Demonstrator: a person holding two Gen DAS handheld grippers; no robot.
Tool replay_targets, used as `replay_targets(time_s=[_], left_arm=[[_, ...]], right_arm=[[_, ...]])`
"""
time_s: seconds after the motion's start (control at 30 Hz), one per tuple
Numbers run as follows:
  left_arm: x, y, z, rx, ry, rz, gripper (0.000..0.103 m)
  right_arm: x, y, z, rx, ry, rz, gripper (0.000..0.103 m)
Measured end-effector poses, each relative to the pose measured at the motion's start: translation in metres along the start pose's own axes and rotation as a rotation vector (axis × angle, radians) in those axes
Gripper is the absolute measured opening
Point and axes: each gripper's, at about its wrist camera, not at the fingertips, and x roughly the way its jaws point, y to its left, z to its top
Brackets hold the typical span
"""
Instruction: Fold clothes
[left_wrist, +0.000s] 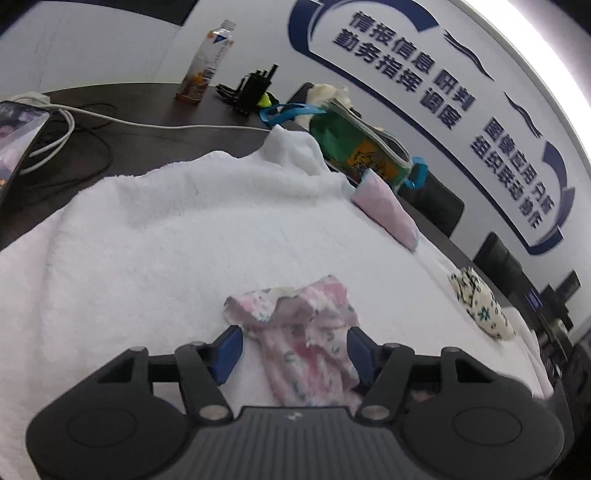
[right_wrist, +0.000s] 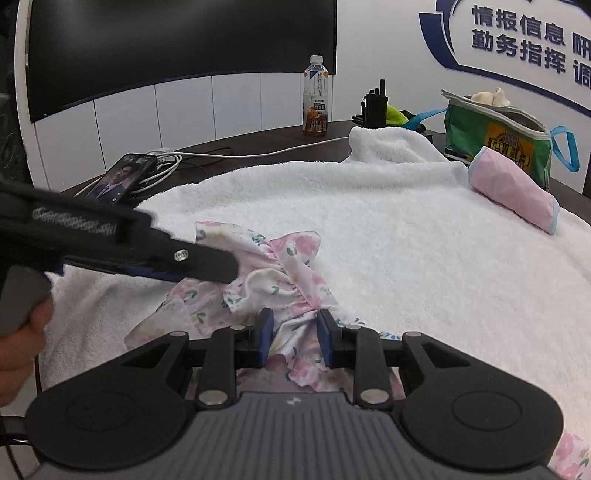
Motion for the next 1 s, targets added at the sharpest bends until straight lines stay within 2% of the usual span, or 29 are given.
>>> replay_targets(time_s=[0.03,0.07,0.1,0.23,0.33,0.43,0.53,0.63,0.77,0.87,0.93,1.0], left_arm=[[0.003,-0.002,0.0,0.0,-0.003,0.003,0.056],[0.006,-0.003,-0.001,0.012,-0.002,0.009,0.036],[0.009,-0.005,-0.002,0.022,0.008,0.018,0.002],[0.012,-0.002,-0.01,0.001,0.0,0.005,0.003],[0.004,-0.005,-0.012,-0.001,-0.026,0.001,0.002],[-0.01,-0.019,-0.011,0.032,-0.081,-0.006,0.001],[-0.025,-0.05,-0.011,0.079,-0.183,-0.027,0.001],[-0.029,-0.096,-0.02,0.153,-0.226,-0.105,0.001],[-0.007,-0.172,-0.052,0.277,-0.183,-0.228,0.001],[0.02,-0.212,-0.083,0.304,-0.109,-0.28,0.002],[0.034,-0.228,-0.103,0.347,-0.025,-0.294,0.011],[0.039,-0.235,-0.119,0.374,0.038,-0.329,0.036]], right_arm=[[0.0,-0.001,0.0,0.001,-0.001,0.002,0.027],[0.0,-0.001,-0.001,0.003,-0.003,0.003,0.027],[-0.001,-0.002,-0.001,0.005,-0.003,0.005,0.027],[-0.01,-0.002,-0.002,-0.016,-0.021,-0.004,0.027],[-0.047,-0.01,-0.004,0.003,-0.115,-0.078,0.034],[-0.09,-0.036,-0.012,0.112,-0.185,-0.145,0.035],[-0.126,-0.056,-0.027,0.197,-0.227,-0.215,0.035],[-0.158,-0.071,-0.043,0.25,-0.267,-0.318,0.035],[-0.204,-0.092,-0.062,0.344,-0.327,-0.425,0.035],[-0.229,-0.103,-0.073,0.375,-0.346,-0.498,0.035],[-0.242,-0.109,-0.082,0.393,-0.341,-0.547,0.035],[-0.252,-0.115,-0.093,0.418,-0.328,-0.573,0.039]])
